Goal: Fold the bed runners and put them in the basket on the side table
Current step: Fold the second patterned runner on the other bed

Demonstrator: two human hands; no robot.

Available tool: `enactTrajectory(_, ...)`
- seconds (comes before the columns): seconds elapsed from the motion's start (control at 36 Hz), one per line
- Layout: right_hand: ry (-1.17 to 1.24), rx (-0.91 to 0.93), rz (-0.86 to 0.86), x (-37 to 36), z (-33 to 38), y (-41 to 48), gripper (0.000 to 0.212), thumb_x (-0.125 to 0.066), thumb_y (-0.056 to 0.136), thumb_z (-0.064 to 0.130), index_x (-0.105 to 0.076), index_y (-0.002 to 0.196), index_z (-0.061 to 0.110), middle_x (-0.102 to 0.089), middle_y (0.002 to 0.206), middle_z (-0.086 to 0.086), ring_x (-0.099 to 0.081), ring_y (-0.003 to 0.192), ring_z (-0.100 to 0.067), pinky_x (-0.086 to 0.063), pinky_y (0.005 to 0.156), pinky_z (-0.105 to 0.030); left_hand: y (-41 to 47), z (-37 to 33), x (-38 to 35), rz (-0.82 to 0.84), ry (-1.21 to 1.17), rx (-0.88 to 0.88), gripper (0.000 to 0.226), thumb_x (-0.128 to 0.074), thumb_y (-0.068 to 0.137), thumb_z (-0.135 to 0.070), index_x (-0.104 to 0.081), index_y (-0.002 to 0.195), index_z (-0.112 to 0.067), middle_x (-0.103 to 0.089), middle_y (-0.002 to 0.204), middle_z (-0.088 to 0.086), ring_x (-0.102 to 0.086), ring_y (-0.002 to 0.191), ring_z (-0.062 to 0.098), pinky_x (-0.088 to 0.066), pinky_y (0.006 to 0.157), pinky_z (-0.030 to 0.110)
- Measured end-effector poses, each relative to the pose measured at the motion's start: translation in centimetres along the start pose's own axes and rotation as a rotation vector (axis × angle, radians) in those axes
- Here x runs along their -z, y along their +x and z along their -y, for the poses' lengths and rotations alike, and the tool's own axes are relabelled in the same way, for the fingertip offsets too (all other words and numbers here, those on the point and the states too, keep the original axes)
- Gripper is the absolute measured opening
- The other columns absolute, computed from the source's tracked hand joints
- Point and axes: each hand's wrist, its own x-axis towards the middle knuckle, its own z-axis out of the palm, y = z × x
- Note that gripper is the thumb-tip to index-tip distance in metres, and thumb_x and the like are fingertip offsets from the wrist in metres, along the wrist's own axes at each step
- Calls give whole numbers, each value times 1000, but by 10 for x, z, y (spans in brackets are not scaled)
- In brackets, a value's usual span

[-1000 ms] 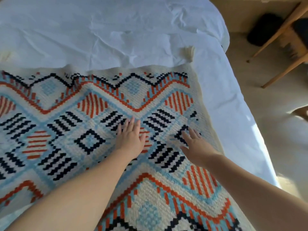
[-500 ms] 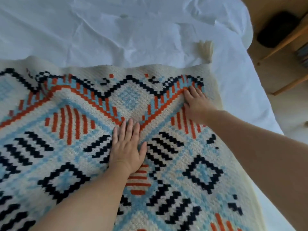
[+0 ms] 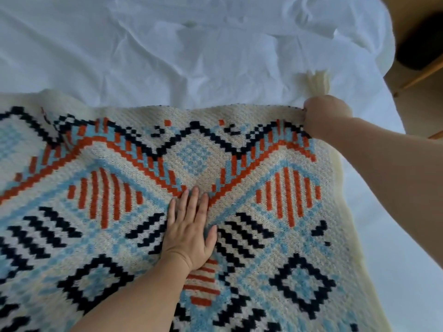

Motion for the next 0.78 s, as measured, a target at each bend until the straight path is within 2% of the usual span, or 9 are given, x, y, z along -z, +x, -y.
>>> enactTrajectory(0.25, 50, 60, 63, 21, -23, -83, 18, -43, 87, -6, -52, 83, 10, -48, 68, -4, -44, 55, -18, -35, 49, -30, -4, -9, 38, 79, -9, 59, 73, -8, 91, -58, -6, 151, -17, 0, 160, 6, 4, 147, 23, 1, 118, 47)
enactTrajectory(0.31, 69, 62, 77, 25, -28, -108, 19, -42, 87, -5, -52, 84, 10, -49, 70, -4, -47, 58, -20, -40, 54, -33, 2, -15, 62, 4, -103, 75, 67, -24, 93, -51, -21, 149, -15, -16, 158, 7, -12, 145, 23, -7, 119, 45)
enactTrajectory(0.39, 98, 81, 68, 27, -36, -145, 25, -41, 89, -1, -60, 100, 13, -59, 82, -5, -57, 72, -26, -48, 61, -33, 21, -25, 105, -182, -221, 77, 61, -46, 92, -29, -26, 146, -9, -23, 154, 11, -18, 143, 25, -7, 118, 38)
enactTrajectory(0.44, 107, 95, 68, 27, -41, -168, 30, -41, 91, 3, -62, 108, 17, -62, 88, -5, -60, 76, -26, -51, 63, -33, 39, -29, 134, -293, -234, 53, 63, -48, 92, -22, -22, 147, -9, -20, 155, 11, -15, 144, 25, -6, 118, 39)
enactTrajectory(0.53, 75, 133, 82, 27, -49, -200, 31, -40, 94, 5, -61, 111, 19, -63, 93, -3, -58, 76, -23, -47, 61, -28, 54, -29, 165, -280, -156, -16, 64, -48, 91, -16, -19, 149, -14, -15, 157, 9, -10, 145, 25, -4, 119, 41)
enactTrajectory(0.58, 62, 140, 85, 29, -55, -217, 31, -39, 94, 4, -61, 109, 19, -65, 103, -3, -59, 81, -22, -44, 63, -27, 52, -27, 176, -282, -97, -47, 43, -47, 92, -12, -44, 135, -15, -42, 143, 8, -34, 133, 26, -20, 113, 41)
enactTrajectory(0.67, 41, 131, 96, 36, -64, -241, 30, -39, 96, 4, -63, 109, 18, -63, 120, -6, -62, 98, -24, -43, 69, -28, 28, -28, 187, -187, -84, -26, 25, -41, 97, -16, -65, 103, -18, -68, 102, 1, -58, 90, 23, -42, 82, 36)
enactTrajectory(0.72, 59, 127, 104, 38, -68, -255, 31, -39, 98, 7, -63, 113, 19, -62, 120, -7, -62, 100, -25, -43, 70, -29, 7, -26, 182, -117, -16, -76, 22, -44, 96, -14, -65, 103, -18, -68, 101, 0, -58, 91, 23, -45, 83, 36)
enactTrajectory(0.78, 64, 140, 103, 41, -71, -268, 31, -38, 98, 8, -63, 114, 19, -62, 118, -8, -62, 99, -24, -43, 70, -29, -10, -22, 174, -79, 19, -126, 25, -49, 95, -16, -59, 118, -17, -60, 123, 1, -52, 110, 22, -41, 97, 38)
